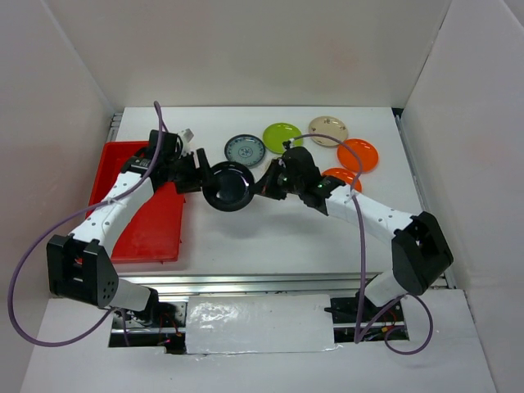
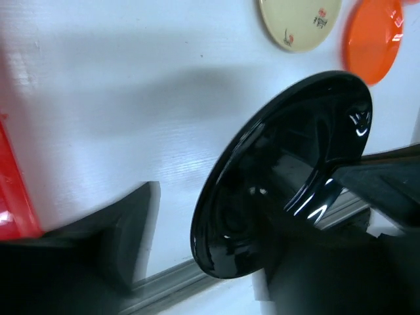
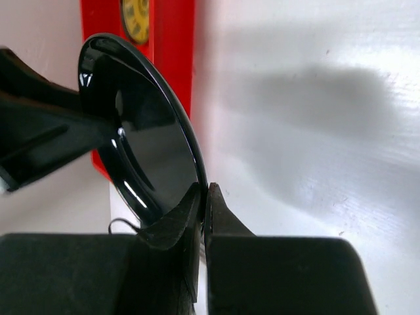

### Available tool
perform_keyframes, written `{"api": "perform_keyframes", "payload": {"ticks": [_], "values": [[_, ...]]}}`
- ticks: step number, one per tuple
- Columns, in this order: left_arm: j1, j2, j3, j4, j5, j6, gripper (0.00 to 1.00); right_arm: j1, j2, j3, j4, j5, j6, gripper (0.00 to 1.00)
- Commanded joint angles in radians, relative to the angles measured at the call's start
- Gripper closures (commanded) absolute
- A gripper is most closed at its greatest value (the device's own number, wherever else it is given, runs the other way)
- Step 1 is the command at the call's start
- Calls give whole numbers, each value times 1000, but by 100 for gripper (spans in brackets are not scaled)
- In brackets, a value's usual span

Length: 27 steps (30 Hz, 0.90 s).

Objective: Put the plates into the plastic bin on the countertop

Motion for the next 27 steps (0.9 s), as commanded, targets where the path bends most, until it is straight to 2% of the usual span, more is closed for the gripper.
{"api": "perform_keyframes", "payload": {"ticks": [1, 2, 4, 6, 8, 9, 10, 11, 12, 13, 16, 17, 20, 21, 27], "values": [[-9, -9, 36, 37, -7, 9, 40, 1, -22, -17, 87, -91, -8, 100], [-13, -9, 36, 40, -4, 7, 52, 3, -21, -17, 91, -97, -8, 100], [-18, -12, 36, 53, 2, -5, 91, 1, -18, -10, 91, -114, -8, 100], [-24, -7, 39, 58, 2, -14, 100, 1, -19, -16, 119, -134, 4, 100], [-22, -1, 44, 63, 6, -19, 100, -2, -19, -22, 150, -156, 12, 100], [-21, -1, 44, 69, 6, -28, 100, -8, -19, -25, 166, -168, 15, 96], [-18, -6, 39, 75, -15, -36, 100, -11, -16, -29, 179, -189, 24, 78], [-9, -21, 42, 72, -53, -52, 100, -29, -19, -39, 189, -190, 30, 15], [1, -30, 47, 61, -108, -95, 100, -42, -22, -45, 183, -183, 39, 0], [20, -35, 67, 43, -260, -123, 100, -61, -24, -63, 172, -153, 39, 0], [152, -52, 81, -45, -459, -262, 100, -137, -56, -152, 170, -101, 39, 0], [247, -58, 68, -31, -516, -322, 100, -152, -68, -169, 160, -91, 33, 0], [400, -37, 7, 24, -480, -425, 100, -195, -88, -227, 158, -87, 12, 0], [425, -26, -25, 112, -456, -441, 100, -210, -93, -236, 161, -91, 4, 0], [499, 124, 20, 224, -487, -502, 100, -246, -111, -264, 134, -113, -49, 0]]}}
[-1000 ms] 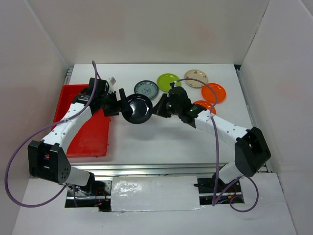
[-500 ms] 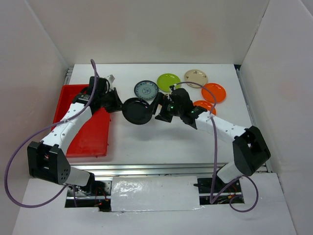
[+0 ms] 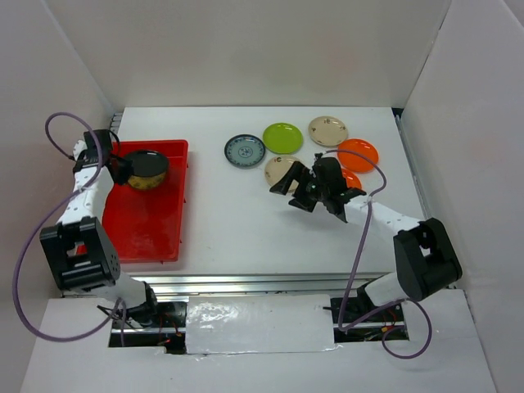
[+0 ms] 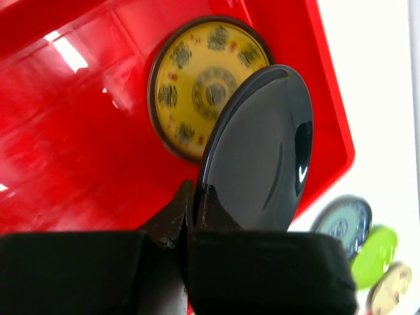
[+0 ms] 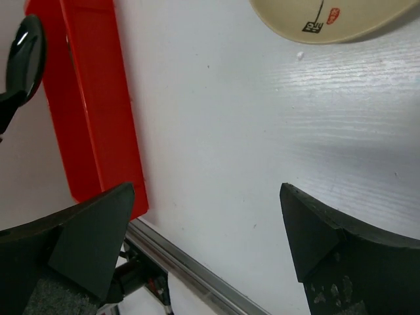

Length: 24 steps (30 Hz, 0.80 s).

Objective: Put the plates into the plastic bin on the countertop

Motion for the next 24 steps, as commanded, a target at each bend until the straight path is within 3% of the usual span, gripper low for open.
{"api": "perform_keyframes", "payload": {"ticks": [1, 6, 8, 11, 12, 13, 18, 20, 24], "values": [[7, 131, 61, 104, -36, -66, 100, -16, -60, -1, 18, -17, -53, 0], [24, 296, 181, 79, -56, -45, 100, -36, -70, -21, 27, -51, -74, 0], [33, 325, 186, 81, -50, -46, 95, -45, -68, -21, 27, -59, -82, 0], [29, 314, 194, 47, -71, -56, 42, -51, -57, -19, 34, -67, -88, 0], [24, 304, 191, 35, -88, -63, 17, -49, -51, -15, 36, -67, -88, 0], [15, 279, 189, 36, -95, -47, 1, -48, -36, -12, 36, -67, -87, 0], [-62, 253, 342, -212, -232, -43, 1, -37, 21, 11, -13, 119, -3, 0], [-102, 216, 361, -300, -291, -56, 1, -39, 32, 14, -65, 277, 75, 0], [-165, 11, 214, -231, -251, 1, 1, -62, 143, 95, -114, 380, 136, 0]]}}
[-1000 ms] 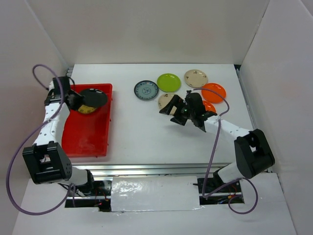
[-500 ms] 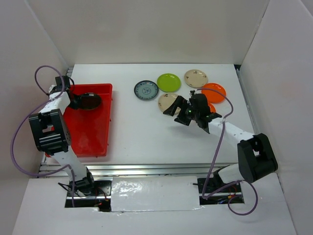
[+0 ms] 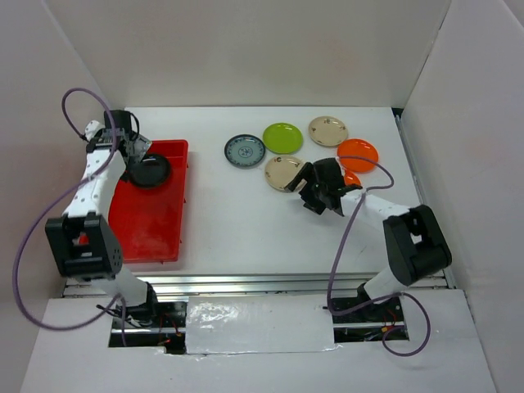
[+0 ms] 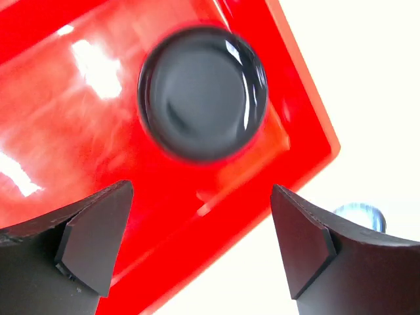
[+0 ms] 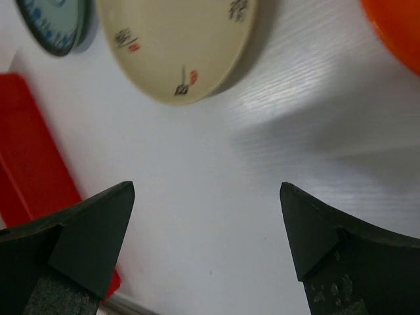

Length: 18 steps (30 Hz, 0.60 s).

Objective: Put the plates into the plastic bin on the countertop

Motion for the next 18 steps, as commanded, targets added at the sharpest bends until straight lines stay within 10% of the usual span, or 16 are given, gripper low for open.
{"api": "perform_keyframes", "payload": {"ticks": [1, 10, 16, 18], "values": [[-40, -204, -103, -13, -5, 64, 1, -24, 106, 117, -62, 144, 75, 0], [-96, -449, -224, 8, 183, 268, 1, -53, 347, 280, -84, 111, 171, 16], [-99, -489, -221, -2, 234, 303, 1, -53, 361, 257, -69, 140, 237, 83], [-99, -486, -221, -2, 246, 309, 1, -53, 353, 251, -76, 143, 250, 92]]}}
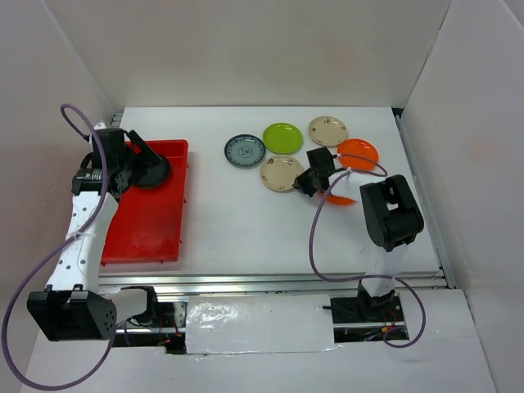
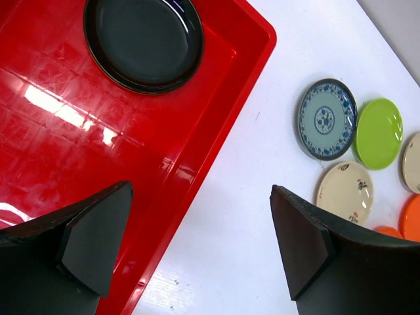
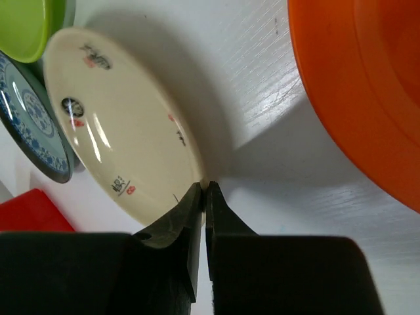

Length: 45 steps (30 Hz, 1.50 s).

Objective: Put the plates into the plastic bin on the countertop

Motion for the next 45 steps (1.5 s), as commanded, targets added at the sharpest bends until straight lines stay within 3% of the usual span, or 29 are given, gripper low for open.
{"api": "perform_keyframes", "payload": {"ticks": [1, 2, 5, 7, 10, 13, 14, 20, 25, 27, 30, 31, 32, 33, 35, 36, 39, 40, 42, 43, 45], "values": [[-3, -18, 3, 0, 50, 48, 1, -5, -8, -28, -26, 43, 40, 94], [-3, -15, -3, 13, 58, 53, 1, -1, -40, -44, -14, 45, 45, 100], [-15, -6, -32, 75, 137, 80, 1, 25, -148, -122, 33, 71, 55, 100], [-36, 14, -41, 115, 263, 103, 1, 59, -229, -120, 0, 135, 25, 100], [-150, 104, 6, 150, 377, 157, 1, 157, -277, -44, -92, 197, -94, 100], [-234, 230, 51, 195, 532, 193, 1, 232, -277, 48, -160, 145, -248, 100], [-260, 287, 64, 190, 570, 194, 1, 243, -284, 56, -160, 53, -280, 100], [-332, 385, 85, 210, 526, 179, 3, 234, -429, -68, 58, -258, -362, 100], [-371, 451, 134, 155, 460, 183, 13, 231, -467, -88, 72, -311, -377, 100], [-377, 456, 126, 170, 472, 179, 17, 220, -459, -102, 128, -407, -368, 100], [-388, 459, 120, 193, 475, 162, 57, 202, -420, -108, 202, -507, -339, 100], [-386, 456, 120, 195, 471, 154, 89, 202, -412, -108, 213, -526, -336, 100], [-388, 453, 129, 189, 465, 151, 99, 202, -410, -105, 213, -524, -336, 100], [-388, 451, 135, 178, 458, 150, 100, 200, -410, -104, 210, -524, -336, 99], [-378, 428, 146, 152, 384, 127, 100, 182, -426, -111, 207, -506, -327, 38], [-368, 416, 147, 140, 345, 113, 100, 173, -444, -119, 192, -485, -320, 1], [-248, 355, 118, 119, 212, 21, 100, 87, -522, -192, 135, -386, -302, 0], [-154, 312, 97, 124, 180, -48, 100, 65, -545, -221, 132, -369, -300, 0], [-58, 266, 8, 179, 141, -138, 100, 22, -609, -278, 110, -316, -316, 0], [53, 232, -23, 197, 135, -168, 100, 10, -622, -289, 80, -300, -334, 0], [130, 206, -101, 266, 129, -211, 100, -11, -656, -321, 64, -291, -351, 0]]}}
